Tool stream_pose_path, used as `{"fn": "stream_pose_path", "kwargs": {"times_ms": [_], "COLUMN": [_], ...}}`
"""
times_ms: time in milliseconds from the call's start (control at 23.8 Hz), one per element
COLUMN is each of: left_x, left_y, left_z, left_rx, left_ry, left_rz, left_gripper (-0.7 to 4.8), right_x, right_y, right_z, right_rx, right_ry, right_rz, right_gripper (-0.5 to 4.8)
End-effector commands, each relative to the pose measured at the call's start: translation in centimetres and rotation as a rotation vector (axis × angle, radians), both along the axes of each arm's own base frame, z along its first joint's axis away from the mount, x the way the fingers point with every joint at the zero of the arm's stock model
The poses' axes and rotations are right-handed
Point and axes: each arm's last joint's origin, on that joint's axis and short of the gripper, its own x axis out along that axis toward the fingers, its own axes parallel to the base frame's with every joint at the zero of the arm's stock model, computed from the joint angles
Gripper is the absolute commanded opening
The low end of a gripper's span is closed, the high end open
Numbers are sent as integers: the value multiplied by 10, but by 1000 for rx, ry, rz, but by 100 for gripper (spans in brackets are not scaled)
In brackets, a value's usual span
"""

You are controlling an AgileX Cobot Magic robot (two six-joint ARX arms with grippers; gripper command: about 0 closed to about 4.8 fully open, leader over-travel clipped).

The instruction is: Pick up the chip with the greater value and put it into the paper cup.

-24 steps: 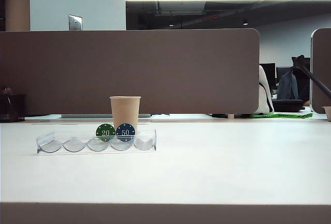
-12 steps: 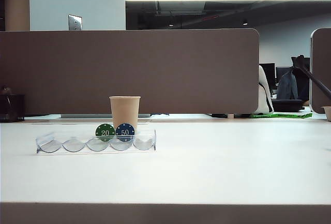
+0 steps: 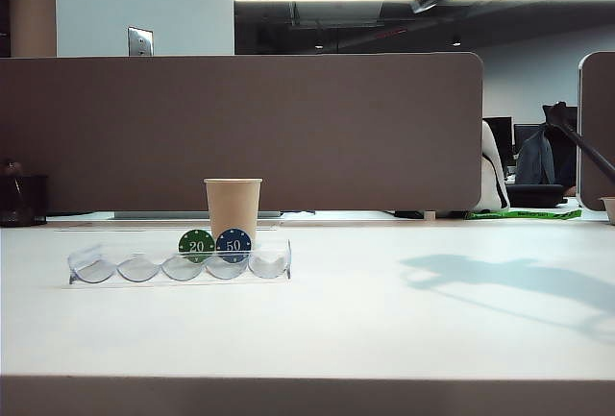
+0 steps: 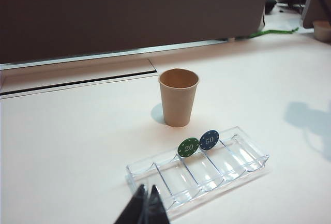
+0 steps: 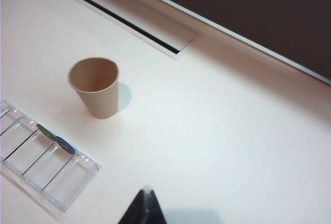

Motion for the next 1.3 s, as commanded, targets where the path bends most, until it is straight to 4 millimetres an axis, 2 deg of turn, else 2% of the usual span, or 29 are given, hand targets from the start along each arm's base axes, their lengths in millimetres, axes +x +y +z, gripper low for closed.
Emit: {"fn": "stream_pose_path", "kwargs": {"times_ms": [42, 295, 505, 589, 716, 842, 968, 1137, 1305], "left_x": [12, 34, 40, 41, 42, 43, 45, 46, 46], "left_y": [-3, -16, -20, -20, -20, -21, -21, -21, -21], "left_z": [15, 13, 11, 12, 11, 10, 9, 7, 8], "left_rx": [33, 37, 41, 41, 41, 41, 41, 40, 41], "left_ry": [12, 73, 80, 77, 79, 83, 91, 105, 104], "left_rz": [-39, -118, -116, -116, -116, -117, -118, -124, -124], "left_gripper": [-5, -5, -5, -5, -5, -5, -5, -5, -5], "right_x": [16, 56, 89, 105, 128, 142, 155, 160, 163], "right_y": [20, 46, 62, 70, 80, 86, 94, 96, 90], "right_z": [1, 15, 12, 1, -27, -54, -80, -95, -93], "right_rx": [-22, -89, -131, -129, -127, -123, -117, -150, -175], "right_ry": [-16, 10, -1, 6, 19, 63, 57, 53, 31], "right_rz": [56, 179, 252, 258, 268, 292, 388, 421, 436], "right_gripper": [-1, -1, -1, -1, -1, -1, -1, -1, -1]}}
